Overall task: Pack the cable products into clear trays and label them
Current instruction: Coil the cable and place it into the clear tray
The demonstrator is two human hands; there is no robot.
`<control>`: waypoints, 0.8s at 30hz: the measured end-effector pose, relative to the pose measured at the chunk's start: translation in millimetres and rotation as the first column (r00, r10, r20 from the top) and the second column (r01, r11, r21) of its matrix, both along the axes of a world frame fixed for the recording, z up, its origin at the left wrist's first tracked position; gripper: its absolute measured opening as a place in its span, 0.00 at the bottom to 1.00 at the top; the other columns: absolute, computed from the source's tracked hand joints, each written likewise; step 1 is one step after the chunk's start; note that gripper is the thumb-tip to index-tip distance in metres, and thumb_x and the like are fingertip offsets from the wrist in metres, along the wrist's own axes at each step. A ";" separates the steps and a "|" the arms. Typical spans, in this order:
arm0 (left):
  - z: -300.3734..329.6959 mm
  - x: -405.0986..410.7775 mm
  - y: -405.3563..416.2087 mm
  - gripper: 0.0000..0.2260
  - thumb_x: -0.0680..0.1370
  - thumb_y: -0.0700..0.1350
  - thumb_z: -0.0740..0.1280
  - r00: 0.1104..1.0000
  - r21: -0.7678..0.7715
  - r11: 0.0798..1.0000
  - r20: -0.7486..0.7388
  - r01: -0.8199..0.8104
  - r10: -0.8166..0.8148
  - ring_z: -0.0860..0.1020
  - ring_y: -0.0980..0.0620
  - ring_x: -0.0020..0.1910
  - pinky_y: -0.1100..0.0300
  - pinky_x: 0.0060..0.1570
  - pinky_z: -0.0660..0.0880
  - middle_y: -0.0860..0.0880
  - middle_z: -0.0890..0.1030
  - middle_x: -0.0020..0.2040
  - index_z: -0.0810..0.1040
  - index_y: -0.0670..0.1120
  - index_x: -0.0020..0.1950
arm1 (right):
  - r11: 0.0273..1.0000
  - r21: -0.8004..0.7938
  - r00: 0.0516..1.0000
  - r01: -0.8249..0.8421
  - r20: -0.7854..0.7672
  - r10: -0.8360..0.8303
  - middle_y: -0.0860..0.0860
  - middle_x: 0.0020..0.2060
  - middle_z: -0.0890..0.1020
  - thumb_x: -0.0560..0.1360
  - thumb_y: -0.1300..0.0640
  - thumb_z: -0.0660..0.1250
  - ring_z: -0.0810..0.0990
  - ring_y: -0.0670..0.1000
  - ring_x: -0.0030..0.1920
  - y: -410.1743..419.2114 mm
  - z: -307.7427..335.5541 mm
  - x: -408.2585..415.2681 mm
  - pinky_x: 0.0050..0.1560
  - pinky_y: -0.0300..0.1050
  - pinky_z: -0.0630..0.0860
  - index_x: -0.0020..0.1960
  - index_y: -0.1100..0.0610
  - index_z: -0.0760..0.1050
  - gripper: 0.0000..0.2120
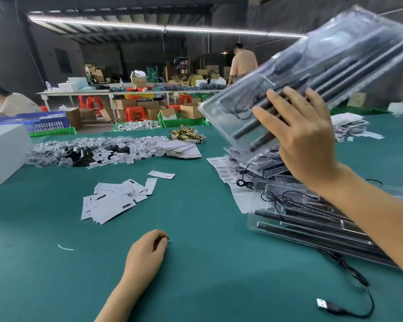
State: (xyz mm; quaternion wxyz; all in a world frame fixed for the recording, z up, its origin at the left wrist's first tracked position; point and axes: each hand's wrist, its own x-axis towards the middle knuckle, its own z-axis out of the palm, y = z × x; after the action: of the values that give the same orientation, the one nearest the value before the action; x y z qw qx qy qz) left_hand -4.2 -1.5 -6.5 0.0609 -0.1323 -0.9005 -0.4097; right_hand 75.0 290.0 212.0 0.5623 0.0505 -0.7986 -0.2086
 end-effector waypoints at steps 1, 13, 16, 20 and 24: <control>-0.2 0.2 0.2 0.08 0.78 0.42 0.64 1.000 0.020 1.000 0.008 -0.004 0.004 0.78 0.59 0.41 0.65 0.41 0.70 0.56 0.80 0.38 0.77 0.55 0.43 | 0.999 0.027 0.999 -0.029 -0.018 0.030 0.60 0.60 0.79 0.83 0.64 0.48 0.78 0.63 0.59 -4.5 8.0 -2.7 0.64 0.63 0.69 0.60 0.57 0.80 0.22; 16.8 -27.5 -42.9 0.21 0.83 0.54 0.50 0.848 0.979 0.127 0.203 -0.161 -0.490 0.74 0.38 0.64 0.40 0.58 0.73 0.40 0.72 0.68 0.71 0.45 0.69 | 0.797 0.070 0.791 -0.599 0.201 0.577 0.55 0.59 0.81 0.80 0.63 0.60 0.78 0.59 0.61 -135.0 -73.2 -33.7 0.64 0.60 0.70 0.54 0.52 0.83 0.14; 20.6 -21.7 -60.0 0.38 0.79 0.68 0.51 0.696 0.989 0.004 0.105 -0.145 -0.710 0.57 0.35 0.74 0.32 0.70 0.46 0.36 0.56 0.76 0.52 0.41 0.77 | 0.796 0.030 0.755 -0.605 0.338 0.562 0.54 0.59 0.81 0.79 0.61 0.63 0.78 0.57 0.61 -139.3 -121.3 -36.7 0.62 0.58 0.72 0.55 0.50 0.83 0.13; 16.1 -16.9 -68.9 0.33 0.72 0.61 0.68 0.747 0.971 0.134 0.238 -0.198 -0.621 0.75 0.34 0.62 0.36 0.63 0.69 0.33 0.73 0.66 0.74 0.37 0.66 | 0.804 -0.036 0.714 -0.593 0.438 0.546 0.53 0.61 0.80 0.79 0.63 0.57 0.78 0.55 0.62 -135.6 -162.0 -42.1 0.63 0.58 0.72 0.57 0.49 0.81 0.18; 22.0 -15.5 -62.2 0.20 0.71 0.38 0.66 0.719 0.942 0.328 0.272 -0.064 -0.640 0.78 0.35 0.55 0.37 0.60 0.73 0.31 0.75 0.63 0.77 0.37 0.63 | 0.839 -0.129 0.703 -0.529 0.488 0.518 0.53 0.65 0.77 0.72 0.65 0.65 0.75 0.55 0.65 -122.4 -182.5 -45.3 0.64 0.58 0.72 0.64 0.45 0.77 0.24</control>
State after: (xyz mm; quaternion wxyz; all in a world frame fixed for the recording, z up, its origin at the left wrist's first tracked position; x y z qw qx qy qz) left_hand -19.8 -63.7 15.5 -0.2507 -0.1070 -0.4443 -0.8534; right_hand 29.7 167.6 29.5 0.3689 0.3334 -0.8671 -0.0282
